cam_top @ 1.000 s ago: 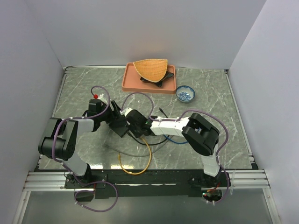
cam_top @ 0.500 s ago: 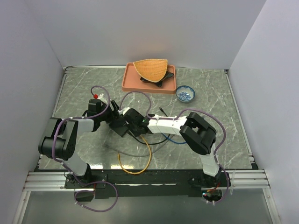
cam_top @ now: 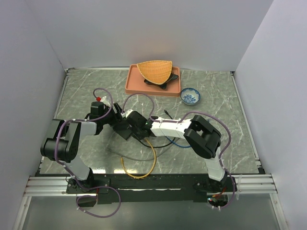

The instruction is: Insert the plug into the switch port

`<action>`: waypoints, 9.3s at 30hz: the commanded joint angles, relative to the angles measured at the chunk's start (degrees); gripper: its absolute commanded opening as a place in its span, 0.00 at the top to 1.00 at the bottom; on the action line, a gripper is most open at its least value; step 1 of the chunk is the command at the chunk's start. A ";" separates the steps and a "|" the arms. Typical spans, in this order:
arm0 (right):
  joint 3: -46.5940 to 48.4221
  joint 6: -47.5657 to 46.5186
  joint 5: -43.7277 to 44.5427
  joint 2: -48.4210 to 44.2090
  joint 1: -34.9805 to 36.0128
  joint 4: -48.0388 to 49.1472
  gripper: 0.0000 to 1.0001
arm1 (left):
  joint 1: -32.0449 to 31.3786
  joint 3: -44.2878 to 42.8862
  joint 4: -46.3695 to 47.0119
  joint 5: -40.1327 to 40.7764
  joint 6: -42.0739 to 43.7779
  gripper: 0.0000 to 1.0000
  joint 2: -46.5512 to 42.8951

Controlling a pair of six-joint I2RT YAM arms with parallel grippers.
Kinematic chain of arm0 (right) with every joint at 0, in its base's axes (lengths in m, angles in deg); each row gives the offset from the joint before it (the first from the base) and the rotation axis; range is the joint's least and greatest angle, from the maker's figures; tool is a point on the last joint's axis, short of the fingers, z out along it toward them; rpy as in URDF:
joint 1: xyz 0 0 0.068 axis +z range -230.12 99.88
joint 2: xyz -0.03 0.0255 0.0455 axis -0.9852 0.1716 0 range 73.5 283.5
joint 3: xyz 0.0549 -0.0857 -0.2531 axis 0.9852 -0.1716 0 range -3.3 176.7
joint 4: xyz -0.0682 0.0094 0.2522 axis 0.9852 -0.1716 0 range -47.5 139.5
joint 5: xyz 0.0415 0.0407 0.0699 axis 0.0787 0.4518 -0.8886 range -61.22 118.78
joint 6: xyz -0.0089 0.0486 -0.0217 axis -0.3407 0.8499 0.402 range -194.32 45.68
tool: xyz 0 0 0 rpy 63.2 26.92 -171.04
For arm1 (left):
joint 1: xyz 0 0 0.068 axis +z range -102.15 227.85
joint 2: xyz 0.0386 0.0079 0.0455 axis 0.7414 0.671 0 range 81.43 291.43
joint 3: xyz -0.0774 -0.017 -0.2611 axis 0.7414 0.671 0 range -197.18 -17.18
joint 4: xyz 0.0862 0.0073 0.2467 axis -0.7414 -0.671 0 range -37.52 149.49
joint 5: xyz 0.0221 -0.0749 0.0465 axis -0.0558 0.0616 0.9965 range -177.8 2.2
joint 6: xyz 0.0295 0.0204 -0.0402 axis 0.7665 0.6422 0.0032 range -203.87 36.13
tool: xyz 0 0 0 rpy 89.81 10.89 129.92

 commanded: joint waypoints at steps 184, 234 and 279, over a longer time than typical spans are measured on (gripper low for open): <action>-20.38 3.68 -7.05 -35.84 -13.44 3.02 1.00 | 1.37 -4.80 -34.37 11.55 -0.50 0.04 -57.81; -34.54 2.44 -44.08 -59.94 -13.70 22.98 1.00 | -14.36 1.54 5.90 -15.26 -8.94 0.25 -45.77; -35.85 3.49 -41.71 -61.96 -13.70 23.42 0.99 | -20.34 -4.26 -5.88 -8.23 -1.82 0.69 -42.86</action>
